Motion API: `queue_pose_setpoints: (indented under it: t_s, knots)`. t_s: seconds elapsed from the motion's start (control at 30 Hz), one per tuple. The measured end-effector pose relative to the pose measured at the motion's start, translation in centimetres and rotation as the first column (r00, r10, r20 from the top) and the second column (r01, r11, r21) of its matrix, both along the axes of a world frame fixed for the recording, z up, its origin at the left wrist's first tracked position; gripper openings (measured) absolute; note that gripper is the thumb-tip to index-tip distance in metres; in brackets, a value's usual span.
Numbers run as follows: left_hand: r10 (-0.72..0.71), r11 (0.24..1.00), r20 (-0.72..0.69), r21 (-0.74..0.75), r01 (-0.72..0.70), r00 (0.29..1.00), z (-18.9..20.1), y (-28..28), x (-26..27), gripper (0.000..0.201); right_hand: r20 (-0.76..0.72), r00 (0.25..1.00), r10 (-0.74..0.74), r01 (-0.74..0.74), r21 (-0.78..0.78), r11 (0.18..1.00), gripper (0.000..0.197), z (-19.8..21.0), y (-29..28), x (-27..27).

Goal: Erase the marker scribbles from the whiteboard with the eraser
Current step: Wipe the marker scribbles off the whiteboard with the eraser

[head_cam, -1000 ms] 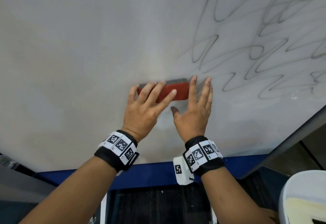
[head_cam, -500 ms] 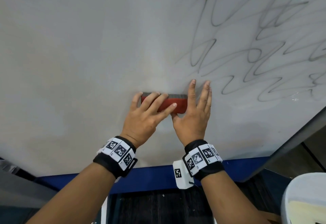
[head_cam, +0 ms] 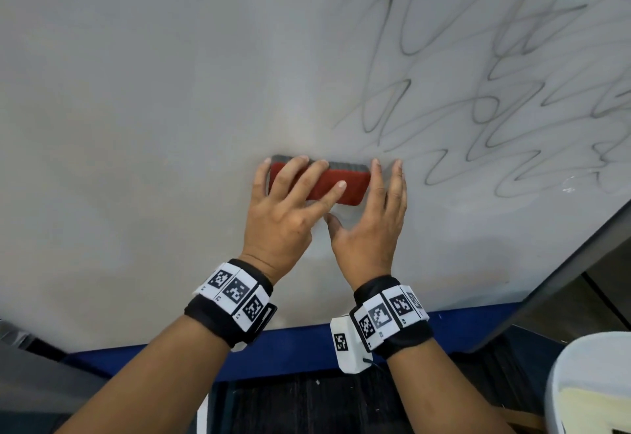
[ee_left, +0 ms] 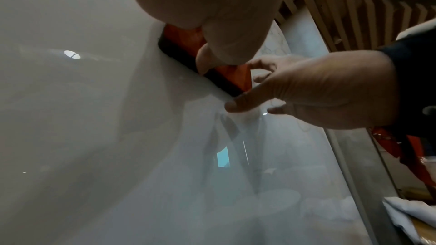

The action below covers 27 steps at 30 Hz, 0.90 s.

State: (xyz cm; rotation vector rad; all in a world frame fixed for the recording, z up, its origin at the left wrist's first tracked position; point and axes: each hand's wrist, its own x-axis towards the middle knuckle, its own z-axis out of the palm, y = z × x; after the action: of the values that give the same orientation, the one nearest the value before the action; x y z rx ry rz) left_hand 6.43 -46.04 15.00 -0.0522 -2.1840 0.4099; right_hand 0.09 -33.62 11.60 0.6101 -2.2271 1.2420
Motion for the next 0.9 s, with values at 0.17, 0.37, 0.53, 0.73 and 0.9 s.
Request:
queue_pose_setpoints:
  t_s: [0.17, 0.37, 0.53, 0.73, 0.9]
  knots:
    - [-0.077, 0.996, 0.104, 0.048, 0.072, 0.992, -0.1, 1.3, -0.5, 0.041, -0.126, 0.992, 0.008, -0.023, -0.116, 0.993, 0.06, -0.4, -0.4, -0.2]
    - [0.123, 0.856, 0.06, 0.499, -0.137, 0.991, 0.4, 3.2, 0.3, 0.082, -0.04, 0.999, 0.005, -0.014, -0.226, 0.974, 0.059, -1.0, 0.3, -1.2]
    - [0.287, 0.707, 0.141, 0.636, -0.309, 0.948, 0.4, 4.4, -0.8, 0.111, 0.073, 0.997, 0.024, -0.001, -0.298, 0.954, 0.07, -0.6, 2.1, -2.3]
    - [0.36, 0.69, 0.159, 0.618, -0.377, 0.919, 0.3, 4.5, -1.3, 0.114, 0.038, 0.999, 0.038, -0.026, -0.288, 0.957, 0.079, -0.5, 2.0, -2.5]
    - [0.3, 0.752, 0.097, 0.588, -0.298, 0.949, 0.6, 4.3, -1.7, 0.111, 0.028, 1.0, 0.002, 0.007, -0.334, 0.942, 0.075, -0.3, 1.2, -2.3]
